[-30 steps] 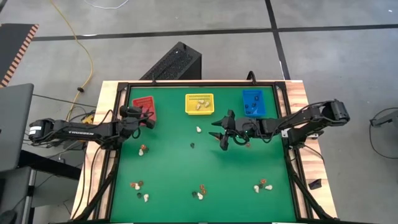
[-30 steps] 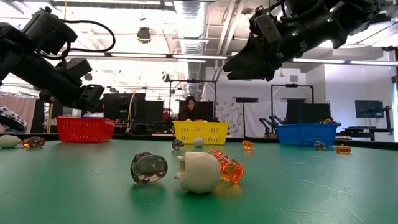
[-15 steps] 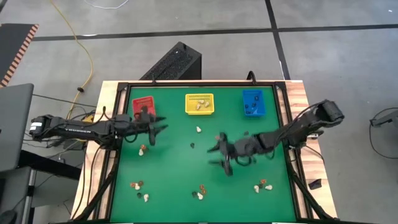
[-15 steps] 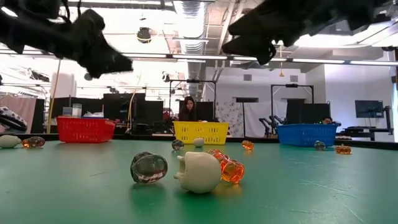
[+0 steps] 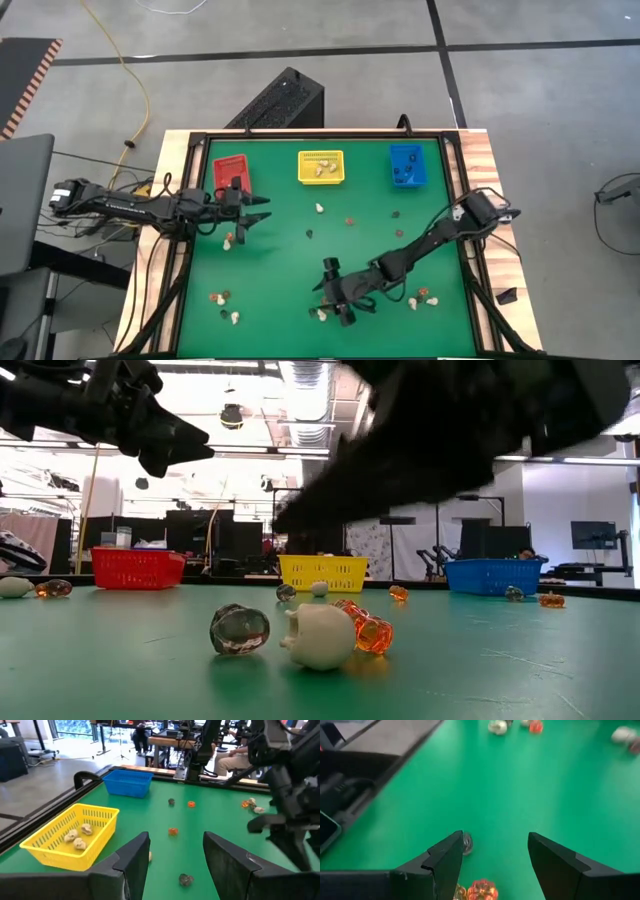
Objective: Sort Halloween decoration
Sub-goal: Put the orange flower toy into the red bin
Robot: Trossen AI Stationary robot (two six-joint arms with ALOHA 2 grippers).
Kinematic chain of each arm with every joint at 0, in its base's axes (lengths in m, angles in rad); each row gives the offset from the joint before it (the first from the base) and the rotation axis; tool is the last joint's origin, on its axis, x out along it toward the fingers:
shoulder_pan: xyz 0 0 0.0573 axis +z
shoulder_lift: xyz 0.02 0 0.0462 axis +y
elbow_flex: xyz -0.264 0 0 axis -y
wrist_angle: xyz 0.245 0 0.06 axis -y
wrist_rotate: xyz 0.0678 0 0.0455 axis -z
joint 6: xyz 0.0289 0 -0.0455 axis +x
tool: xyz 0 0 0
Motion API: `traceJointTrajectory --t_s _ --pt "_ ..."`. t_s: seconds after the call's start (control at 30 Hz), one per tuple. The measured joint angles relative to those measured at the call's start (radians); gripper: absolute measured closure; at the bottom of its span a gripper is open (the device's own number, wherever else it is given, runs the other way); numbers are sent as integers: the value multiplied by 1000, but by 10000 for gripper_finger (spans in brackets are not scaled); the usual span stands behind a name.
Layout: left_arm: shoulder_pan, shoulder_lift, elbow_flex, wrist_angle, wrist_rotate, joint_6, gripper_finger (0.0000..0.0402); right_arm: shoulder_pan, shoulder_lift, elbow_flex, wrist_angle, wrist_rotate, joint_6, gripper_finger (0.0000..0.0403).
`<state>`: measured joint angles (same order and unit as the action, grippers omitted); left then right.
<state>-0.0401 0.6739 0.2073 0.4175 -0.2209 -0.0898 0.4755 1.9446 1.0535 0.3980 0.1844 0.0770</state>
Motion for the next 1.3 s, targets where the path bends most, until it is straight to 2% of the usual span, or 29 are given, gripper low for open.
traceJointTrajectory --t_s 0.63,0.83,1.07,1.3 --pt "-5 0 0 -18 0 45 226 -12 23 0 -143 30 81 148" --pt "-5 0 0 -19 0 44 226 -11 22 2 -194 109 79 148" --pt "-5 0 0 -19 0 44 226 -31 14 0 -185 235 -15 148" --pt "-5 0 0 -39 0 45 226 -15 -44 -1 -174 191 -13 148"
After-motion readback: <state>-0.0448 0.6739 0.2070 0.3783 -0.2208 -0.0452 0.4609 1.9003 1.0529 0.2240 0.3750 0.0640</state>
